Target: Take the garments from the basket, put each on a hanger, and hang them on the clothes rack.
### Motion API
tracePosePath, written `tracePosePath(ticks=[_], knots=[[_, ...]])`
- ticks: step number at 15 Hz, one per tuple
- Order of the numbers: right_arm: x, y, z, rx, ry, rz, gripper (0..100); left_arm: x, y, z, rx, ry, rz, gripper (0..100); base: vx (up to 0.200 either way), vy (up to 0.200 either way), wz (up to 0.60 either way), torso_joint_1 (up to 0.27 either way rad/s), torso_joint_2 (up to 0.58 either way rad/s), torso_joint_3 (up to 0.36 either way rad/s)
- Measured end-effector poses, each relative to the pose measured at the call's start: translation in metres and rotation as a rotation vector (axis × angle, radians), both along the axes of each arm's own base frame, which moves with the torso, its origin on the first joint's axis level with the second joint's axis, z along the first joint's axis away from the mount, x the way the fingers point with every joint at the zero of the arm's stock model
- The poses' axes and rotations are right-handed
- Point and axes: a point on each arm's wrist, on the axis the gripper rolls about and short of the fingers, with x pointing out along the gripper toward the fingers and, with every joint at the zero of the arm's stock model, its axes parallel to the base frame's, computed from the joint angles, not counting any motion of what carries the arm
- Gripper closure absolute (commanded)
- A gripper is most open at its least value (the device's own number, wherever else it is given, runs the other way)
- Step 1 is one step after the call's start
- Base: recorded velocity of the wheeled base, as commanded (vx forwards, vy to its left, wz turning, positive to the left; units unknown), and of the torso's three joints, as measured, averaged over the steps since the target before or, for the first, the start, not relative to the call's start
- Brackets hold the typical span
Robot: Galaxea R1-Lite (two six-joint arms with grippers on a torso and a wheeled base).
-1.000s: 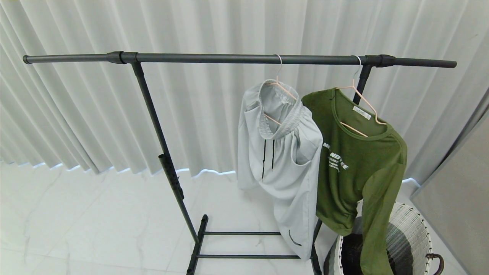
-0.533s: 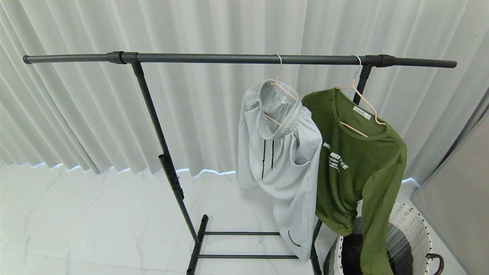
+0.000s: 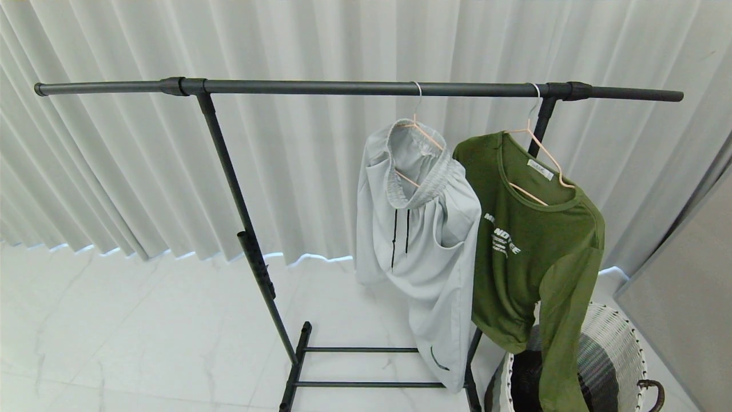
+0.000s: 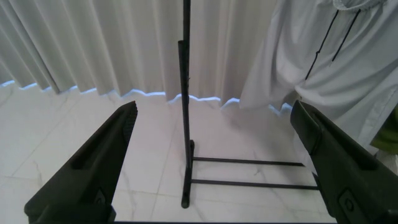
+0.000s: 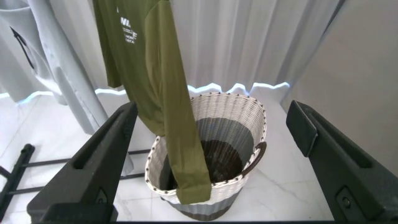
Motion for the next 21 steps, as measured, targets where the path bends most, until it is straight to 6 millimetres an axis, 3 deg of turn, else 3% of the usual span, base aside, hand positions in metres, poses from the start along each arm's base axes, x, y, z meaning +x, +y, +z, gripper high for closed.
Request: tracePosePath(ticks=[21], knots=[[0.0,0.0,0.0,-0.001,0.0,0.0,0,0.0,0.0,0.0,0.0,0.0,0.0,0,0.0,0.0,0.0,0.0,0.0,0.0]])
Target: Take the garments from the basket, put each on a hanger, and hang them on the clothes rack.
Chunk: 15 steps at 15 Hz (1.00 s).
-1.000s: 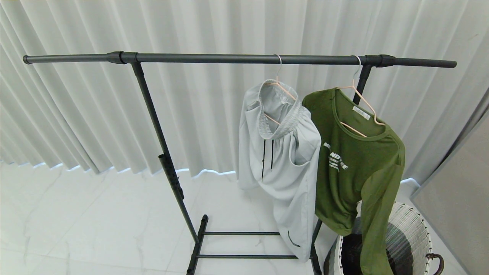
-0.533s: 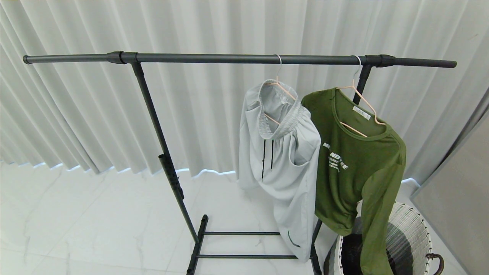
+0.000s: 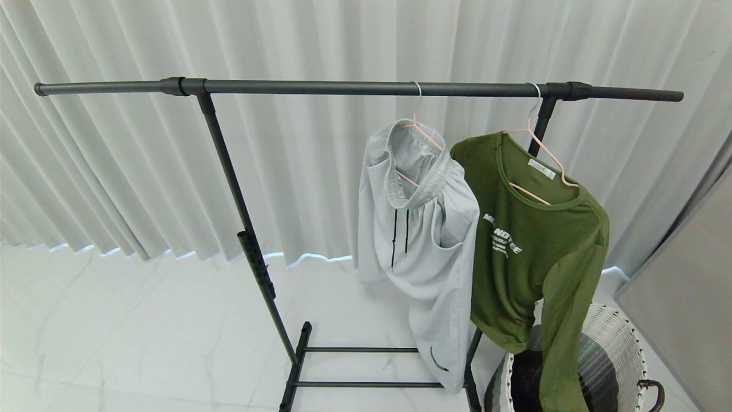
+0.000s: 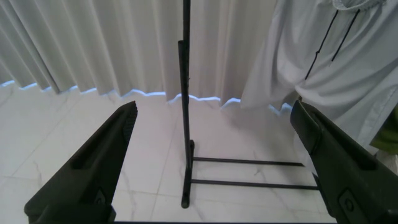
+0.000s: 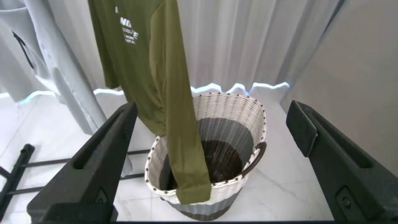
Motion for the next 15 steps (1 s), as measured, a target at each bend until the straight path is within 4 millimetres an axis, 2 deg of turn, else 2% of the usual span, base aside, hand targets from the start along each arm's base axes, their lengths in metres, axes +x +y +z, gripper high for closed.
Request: tracePosePath(ticks=[15], knots=[[0.0,0.0,0.0,-0.005,0.0,0.0,0,0.0,0.0,0.0,0.0,0.0,0.0,0,0.0,0.0,0.0,0.0,0.0,0.0]])
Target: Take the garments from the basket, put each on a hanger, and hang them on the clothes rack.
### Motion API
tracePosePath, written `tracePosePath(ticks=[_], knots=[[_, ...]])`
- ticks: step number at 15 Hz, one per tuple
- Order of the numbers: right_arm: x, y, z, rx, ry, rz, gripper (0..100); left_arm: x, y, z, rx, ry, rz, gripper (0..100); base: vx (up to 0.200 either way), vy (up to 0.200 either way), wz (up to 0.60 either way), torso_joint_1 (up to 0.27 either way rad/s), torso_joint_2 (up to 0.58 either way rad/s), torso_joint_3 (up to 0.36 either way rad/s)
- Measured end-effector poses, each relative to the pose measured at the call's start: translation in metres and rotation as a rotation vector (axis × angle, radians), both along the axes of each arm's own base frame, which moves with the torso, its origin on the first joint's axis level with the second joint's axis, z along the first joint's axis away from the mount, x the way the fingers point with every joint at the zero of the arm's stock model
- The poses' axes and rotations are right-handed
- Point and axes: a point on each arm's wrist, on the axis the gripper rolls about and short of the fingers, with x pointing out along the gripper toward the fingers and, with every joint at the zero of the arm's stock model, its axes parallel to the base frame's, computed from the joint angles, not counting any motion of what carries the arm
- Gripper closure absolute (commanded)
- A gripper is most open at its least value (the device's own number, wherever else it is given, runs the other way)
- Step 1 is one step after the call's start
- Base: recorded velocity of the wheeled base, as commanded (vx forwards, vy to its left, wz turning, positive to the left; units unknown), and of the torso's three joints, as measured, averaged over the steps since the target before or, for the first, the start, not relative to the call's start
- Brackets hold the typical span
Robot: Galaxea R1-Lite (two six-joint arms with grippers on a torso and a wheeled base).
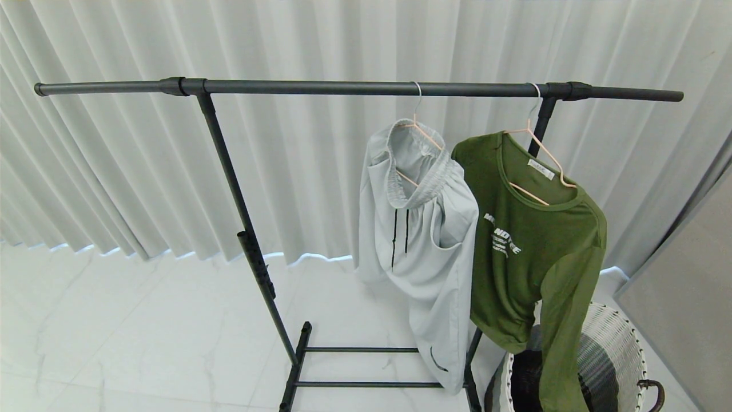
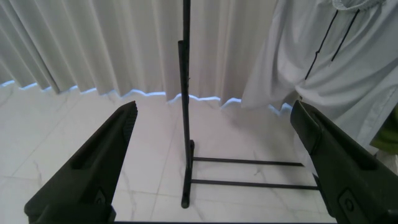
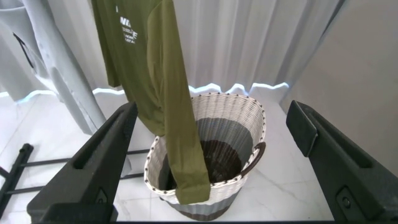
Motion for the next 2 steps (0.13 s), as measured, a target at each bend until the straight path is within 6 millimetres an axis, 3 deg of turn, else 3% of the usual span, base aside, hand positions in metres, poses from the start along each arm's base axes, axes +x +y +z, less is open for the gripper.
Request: tracePosePath(ticks=[2], knots=[[0.0,0.0,0.0,0.002,0.0,0.0,0,0.0,0.0,0.0,0.0,0.0,0.0,0,0.0,0.0,0.0,0.0,0.0,0.0]])
